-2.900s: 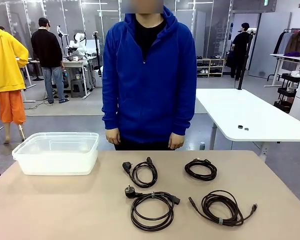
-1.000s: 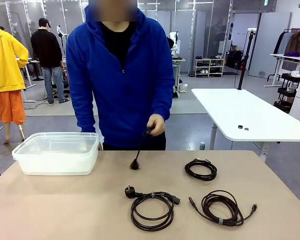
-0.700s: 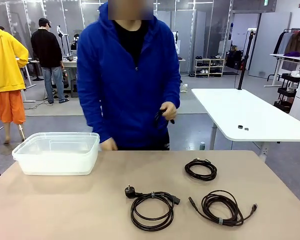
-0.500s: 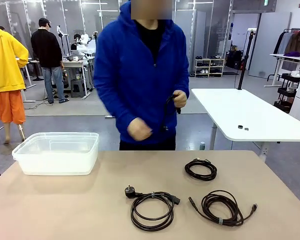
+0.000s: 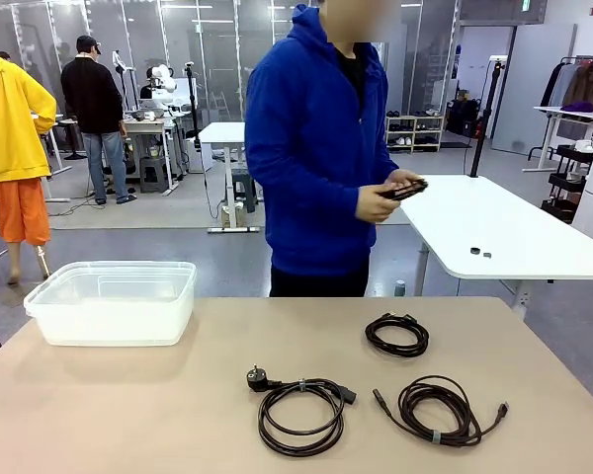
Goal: Organize and store the cables.
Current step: Place the Power Cable into the Organizing box.
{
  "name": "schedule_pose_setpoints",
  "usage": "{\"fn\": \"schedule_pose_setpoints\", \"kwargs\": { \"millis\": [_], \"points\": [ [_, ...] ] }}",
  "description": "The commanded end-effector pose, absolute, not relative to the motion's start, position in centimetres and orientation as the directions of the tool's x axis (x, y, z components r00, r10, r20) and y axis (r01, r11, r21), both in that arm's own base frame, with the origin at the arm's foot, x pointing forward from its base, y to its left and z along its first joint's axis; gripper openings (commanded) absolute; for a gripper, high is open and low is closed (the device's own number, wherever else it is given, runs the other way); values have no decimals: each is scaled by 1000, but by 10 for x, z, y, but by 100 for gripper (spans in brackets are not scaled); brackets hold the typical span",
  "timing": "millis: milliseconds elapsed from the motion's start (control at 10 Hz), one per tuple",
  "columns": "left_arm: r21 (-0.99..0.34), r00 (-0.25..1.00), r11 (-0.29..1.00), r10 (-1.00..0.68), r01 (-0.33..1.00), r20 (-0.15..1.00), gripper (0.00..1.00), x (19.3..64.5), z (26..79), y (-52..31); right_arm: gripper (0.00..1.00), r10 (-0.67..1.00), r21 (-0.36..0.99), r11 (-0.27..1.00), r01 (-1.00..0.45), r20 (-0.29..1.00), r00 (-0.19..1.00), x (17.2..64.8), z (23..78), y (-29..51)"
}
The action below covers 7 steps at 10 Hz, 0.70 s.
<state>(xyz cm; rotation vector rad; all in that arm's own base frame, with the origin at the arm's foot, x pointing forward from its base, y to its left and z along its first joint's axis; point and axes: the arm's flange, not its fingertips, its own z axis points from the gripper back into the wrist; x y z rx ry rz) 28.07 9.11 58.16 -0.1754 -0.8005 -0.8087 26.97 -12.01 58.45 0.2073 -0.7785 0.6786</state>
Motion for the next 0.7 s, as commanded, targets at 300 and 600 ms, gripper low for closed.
{"fn": "schedule_pose_setpoints", "kwargs": {
  "millis": [300,600],
  "points": [
    [418,153,321,-909,850,386,100,330,595,-131,100,497,-80,764,-640,705,505,270,585,-120],
    [486,-19,127,-959,864,283,100,338,582,-258,100,497,-80,764,-640,705,505,270,585,-120]
  ]
}}
